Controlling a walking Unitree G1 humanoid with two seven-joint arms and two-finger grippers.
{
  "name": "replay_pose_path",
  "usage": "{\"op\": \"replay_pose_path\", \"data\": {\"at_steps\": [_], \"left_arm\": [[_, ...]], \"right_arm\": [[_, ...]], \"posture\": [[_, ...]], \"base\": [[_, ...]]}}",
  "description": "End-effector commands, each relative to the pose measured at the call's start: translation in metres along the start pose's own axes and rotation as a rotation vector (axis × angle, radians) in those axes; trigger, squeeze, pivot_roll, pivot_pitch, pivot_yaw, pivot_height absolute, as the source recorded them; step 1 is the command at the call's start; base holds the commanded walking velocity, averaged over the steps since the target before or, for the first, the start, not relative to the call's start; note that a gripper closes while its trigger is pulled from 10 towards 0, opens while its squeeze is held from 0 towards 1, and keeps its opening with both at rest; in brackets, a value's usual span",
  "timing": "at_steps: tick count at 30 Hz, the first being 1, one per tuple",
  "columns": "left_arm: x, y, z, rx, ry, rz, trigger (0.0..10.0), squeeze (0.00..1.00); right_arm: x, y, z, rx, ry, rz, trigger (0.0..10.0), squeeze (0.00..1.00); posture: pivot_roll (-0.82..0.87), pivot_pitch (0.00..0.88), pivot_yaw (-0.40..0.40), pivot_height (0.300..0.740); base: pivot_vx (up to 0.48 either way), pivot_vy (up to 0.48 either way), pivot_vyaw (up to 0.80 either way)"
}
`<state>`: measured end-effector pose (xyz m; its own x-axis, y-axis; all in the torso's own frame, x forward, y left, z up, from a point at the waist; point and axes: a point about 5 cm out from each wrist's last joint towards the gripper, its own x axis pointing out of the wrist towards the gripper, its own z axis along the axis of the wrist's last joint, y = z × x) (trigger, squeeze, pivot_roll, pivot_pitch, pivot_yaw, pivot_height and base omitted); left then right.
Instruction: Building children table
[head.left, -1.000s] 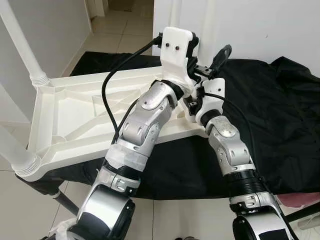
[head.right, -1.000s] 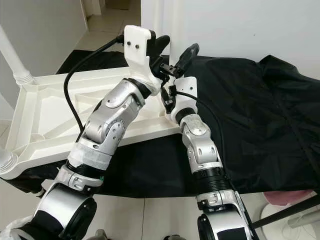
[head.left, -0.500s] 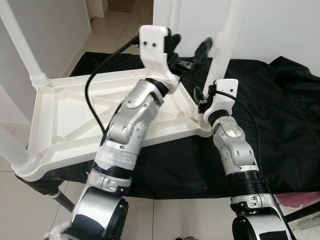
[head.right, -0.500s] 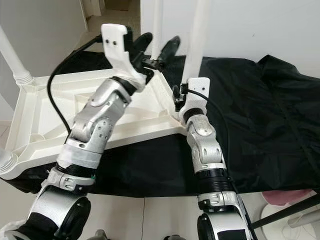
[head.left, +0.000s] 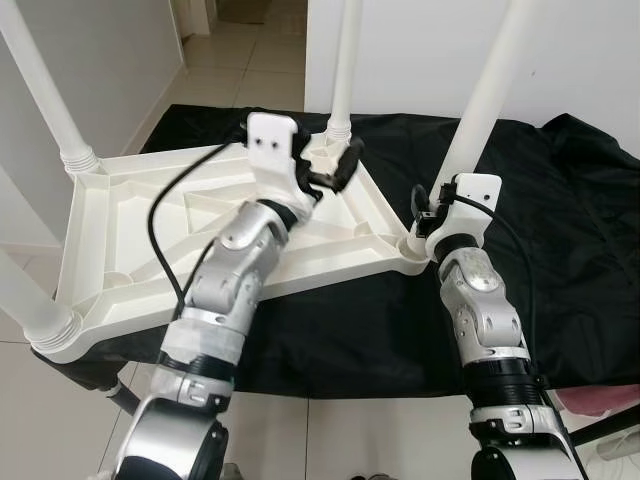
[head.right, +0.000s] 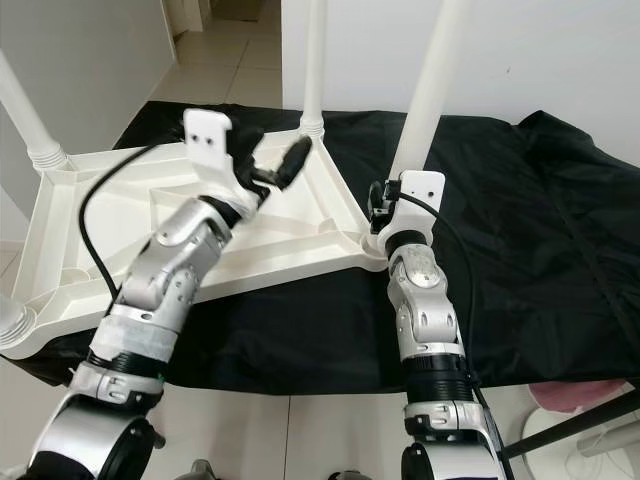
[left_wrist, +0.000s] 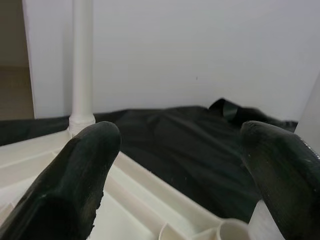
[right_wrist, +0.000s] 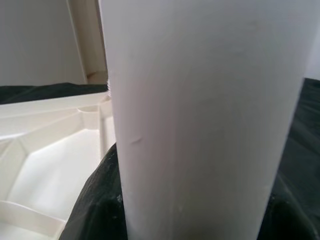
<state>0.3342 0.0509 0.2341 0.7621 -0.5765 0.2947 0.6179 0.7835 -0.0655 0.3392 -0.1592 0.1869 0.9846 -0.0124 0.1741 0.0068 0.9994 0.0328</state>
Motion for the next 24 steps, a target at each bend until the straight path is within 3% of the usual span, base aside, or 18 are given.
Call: {"op": "replay_pose_path", "data": {"at_steps": [1,10,14,17,19,24], "left_arm": [[-0.003,-0.005,-0.010,0.036,0.054,-0.083,10.0,0.00],[-0.007,-0.010,-0.026,0.073,0.123,-0.112,10.0,0.00],[-0.009,-0.011,-0.049,0.199,0.283,-0.106,10.0,0.00],[-0.010,-0.009,-0.054,0.215,0.320,-0.094,10.0,0.00],[-0.013,-0.003,-0.071,0.196,0.434,-0.048,10.0,0.00],[-0.021,0.006,-0.092,0.225,0.576,0.009,10.0,0.00]], "right_arm": [[-0.002,-0.009,0.004,-0.018,-0.036,-0.014,10.0,0.00],[-0.003,-0.018,0.004,-0.029,-0.065,-0.013,10.0,0.00],[-0.004,-0.019,0.009,-0.010,-0.106,-0.011,10.0,0.00],[-0.004,-0.018,0.010,-0.005,-0.117,-0.011,10.0,0.00],[-0.003,-0.019,0.011,-0.002,-0.127,-0.017,10.0,0.00],[-0.001,-0.019,0.013,0.004,-0.142,-0.022,10.0,0.00]], "posture": [[-0.01,0.003,-0.022,0.740],[-0.01,0.006,-0.023,0.740],[-0.01,0.004,-0.022,0.740],[-0.02,0.004,-0.020,0.740],[-0.02,0.001,-0.021,0.740],[-0.02,0.000,-0.023,0.740]], "base": [[0.000,0.000,0.00],[0.000,0.000,0.00],[0.000,0.000,0.00],[0.000,0.000,0.00],[0.000,0.000,0.00],[0.000,0.000,0.00]]}}
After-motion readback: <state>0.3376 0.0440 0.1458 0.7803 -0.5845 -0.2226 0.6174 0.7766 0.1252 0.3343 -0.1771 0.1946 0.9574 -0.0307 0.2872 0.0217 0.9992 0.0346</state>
